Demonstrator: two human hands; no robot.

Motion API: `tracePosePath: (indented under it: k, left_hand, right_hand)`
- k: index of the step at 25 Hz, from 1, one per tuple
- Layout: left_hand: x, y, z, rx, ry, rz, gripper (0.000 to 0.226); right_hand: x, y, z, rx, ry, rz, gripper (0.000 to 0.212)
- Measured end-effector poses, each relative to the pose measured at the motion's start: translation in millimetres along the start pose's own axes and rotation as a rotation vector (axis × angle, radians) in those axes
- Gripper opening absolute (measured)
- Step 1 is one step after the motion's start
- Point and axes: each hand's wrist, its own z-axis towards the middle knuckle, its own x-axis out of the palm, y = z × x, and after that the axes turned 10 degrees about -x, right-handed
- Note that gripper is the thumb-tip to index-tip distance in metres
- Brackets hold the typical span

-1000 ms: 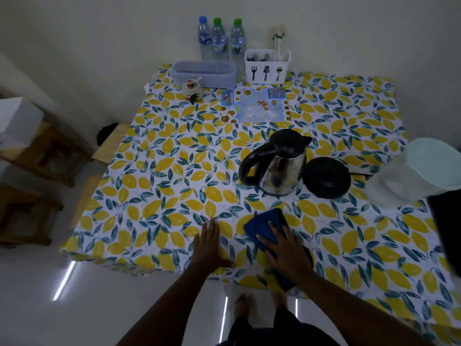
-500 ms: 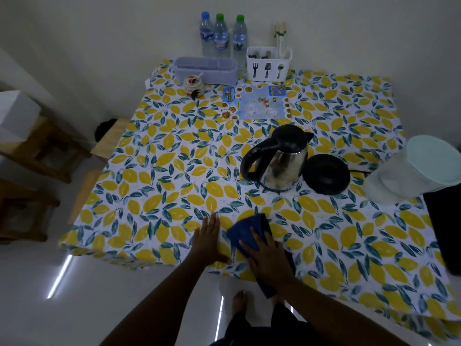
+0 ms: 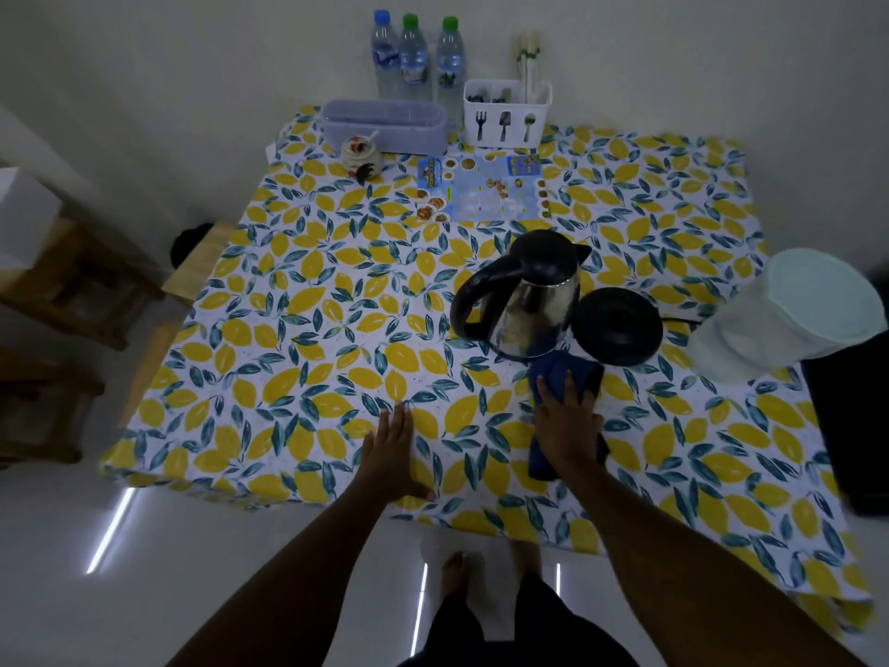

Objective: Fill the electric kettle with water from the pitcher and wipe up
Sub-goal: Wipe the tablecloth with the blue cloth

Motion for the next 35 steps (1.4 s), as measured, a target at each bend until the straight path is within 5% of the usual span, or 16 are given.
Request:
tracePosePath:
  k: [6,11,13,15,19,26,31,35]
  left_hand:
    - [-4,-3,-4,-0.009,-0.005,0.006,0.148]
    - [-5,-4,-5,-0.023,0.005,0.023,0.148]
    - [-5,-5,-5,-0.023,0.007,0.034,0.148]
    - [-6,-5,-5,-0.027,0.011,0.032,0.148]
    - [-4,-4,-3,-0.027,0.009,0.034,0.148]
    - [-4,-5,-2,-0.027,-0.004,0.020,0.146]
    - [-4,-7,-3,-0.040,-0.005,0.031,0.147]
    - [-5,-12,-2,-0.050,0.021,0.037,0.145]
  right_hand:
    - [22,68,-53,-0.422,0.114,-0.027,0.053]
    - [23,10,-84,-0.769,0.228,-0.179,0.058]
    - [17,-39,-68,-0.714,0.206,-0.217,0.058]
    - [8,-72,-48,-0.445,0.166,-0.204,0.059]
    - [-4,-51,-18,-0.113,0.041,-0.128,0.056]
    - [18,88,-42,-0.514,0.093,-0.096,0.061]
    - [28,34,-92,-0.704,0.181,-0.203,0.060]
    - [15,-33,-82,-0.486,0.155,-0.191,0.061]
